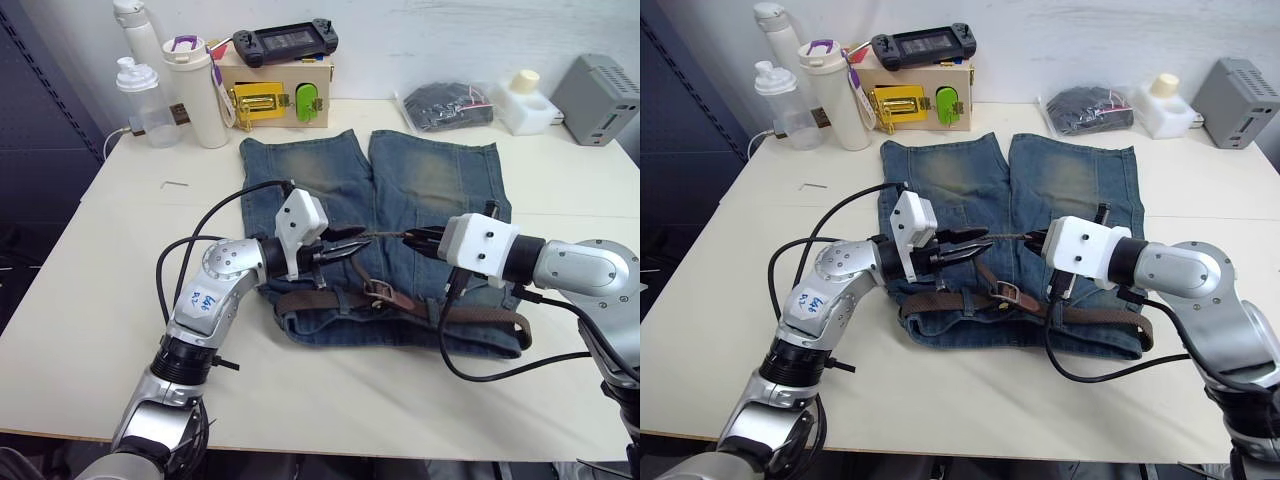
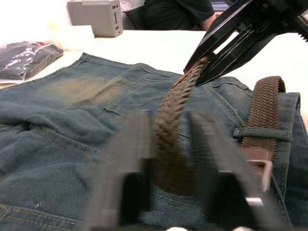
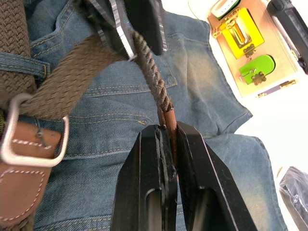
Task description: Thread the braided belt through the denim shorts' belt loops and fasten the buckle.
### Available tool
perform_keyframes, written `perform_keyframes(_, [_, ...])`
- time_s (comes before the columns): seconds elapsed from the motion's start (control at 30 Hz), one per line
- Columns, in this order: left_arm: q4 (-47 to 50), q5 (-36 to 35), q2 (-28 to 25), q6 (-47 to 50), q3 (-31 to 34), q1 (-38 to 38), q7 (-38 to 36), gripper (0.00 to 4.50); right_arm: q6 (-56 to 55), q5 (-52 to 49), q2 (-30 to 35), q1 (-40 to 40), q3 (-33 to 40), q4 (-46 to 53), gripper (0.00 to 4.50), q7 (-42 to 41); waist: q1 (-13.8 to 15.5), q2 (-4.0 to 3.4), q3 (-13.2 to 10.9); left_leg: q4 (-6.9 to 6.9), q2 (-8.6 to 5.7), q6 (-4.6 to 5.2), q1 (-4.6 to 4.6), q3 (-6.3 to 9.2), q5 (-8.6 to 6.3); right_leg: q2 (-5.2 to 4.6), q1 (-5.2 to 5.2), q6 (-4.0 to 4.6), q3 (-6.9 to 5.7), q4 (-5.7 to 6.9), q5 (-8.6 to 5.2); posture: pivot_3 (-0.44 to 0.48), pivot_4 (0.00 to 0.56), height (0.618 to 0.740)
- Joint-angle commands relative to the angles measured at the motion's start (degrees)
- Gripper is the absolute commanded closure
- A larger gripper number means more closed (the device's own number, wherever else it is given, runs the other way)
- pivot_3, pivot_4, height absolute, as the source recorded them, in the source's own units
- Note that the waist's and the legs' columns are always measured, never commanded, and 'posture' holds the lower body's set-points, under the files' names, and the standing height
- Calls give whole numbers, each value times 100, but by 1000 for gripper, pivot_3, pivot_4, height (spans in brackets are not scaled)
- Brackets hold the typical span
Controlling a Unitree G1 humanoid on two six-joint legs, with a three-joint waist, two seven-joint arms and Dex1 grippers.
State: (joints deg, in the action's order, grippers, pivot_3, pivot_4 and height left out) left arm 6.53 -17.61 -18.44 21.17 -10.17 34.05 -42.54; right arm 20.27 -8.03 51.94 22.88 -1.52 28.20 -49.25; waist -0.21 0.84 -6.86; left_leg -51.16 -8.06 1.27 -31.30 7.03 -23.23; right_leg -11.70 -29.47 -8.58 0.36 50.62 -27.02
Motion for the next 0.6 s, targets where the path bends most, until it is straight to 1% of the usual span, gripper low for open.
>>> perform_keyframes(0.03, [245, 2, 34, -104, -9, -50, -19, 4434, 28, -50, -11, 33, 141, 286, 4500, 16, -3, 0, 0, 0, 0, 0, 0, 1, 0, 0, 0, 0, -1, 0, 0, 0, 150, 645])
perform_keyframes(0.17, [311, 26, 90, -64, -82, -108, 19, 4434, 227, -107, -28, 42, 172, 329, 4500, 44, 0, 0, 0, 0, 0, 0, 0, 0, 0, 0, 0, 0, 0, 0, 0, 0, 150, 645])
perform_keyframes(0.27, [390, 25, 213, -37, -85, -160, 160, 4434, 750, -291, -214, 120, 402, 347, 4500, 317, 0, 0, 0, 0, 0, 0, 0, 0, 0, 0, 1, 0, 0, 0, 0, 0, 150, 645])
perform_keyframes(0.33, [422, -7, 390, -131, 17, -239, 358, 4500, 1205, -549, -320, 118, 723, 253, 3594, 451, 2, 1, 0, -1, 0, 0, 0, 0, 0, 0, 1, 0, 1, -1, 0, 0, 150, 645])
perform_keyframes(0.37, [434, -25, 451, -166, 55, -271, 417, 4500, 1312, -604, -322, 98, 811, 225, 3251, 462, 10, 1, 0, -1, 0, 0, 0, 0, 0, 0, 2, 0, 1, 0, 0, 0, 150, 645])
perform_keyframes(0.47, [593, -202, 718, -268, 225, -557, 603, 4500, 1726, -878, -424, 24, 1161, 162, 1807, 609, 10, 1, 0, -1, -2, 0, 0, 2, 0, 0, 4, -1, 0, -1, 0, 0, 150, 645])
perform_keyframes(0.6, [879, -389, 948, -228, 291, -900, 764, 4500, 2260, -1352, -596, 12, 1374, 187, 1807, 688, -3, 1, 0, 4, -1, 0, 2, 0, 0, 0, 3, -1, 1, -1, 1, 0, 150, 645])
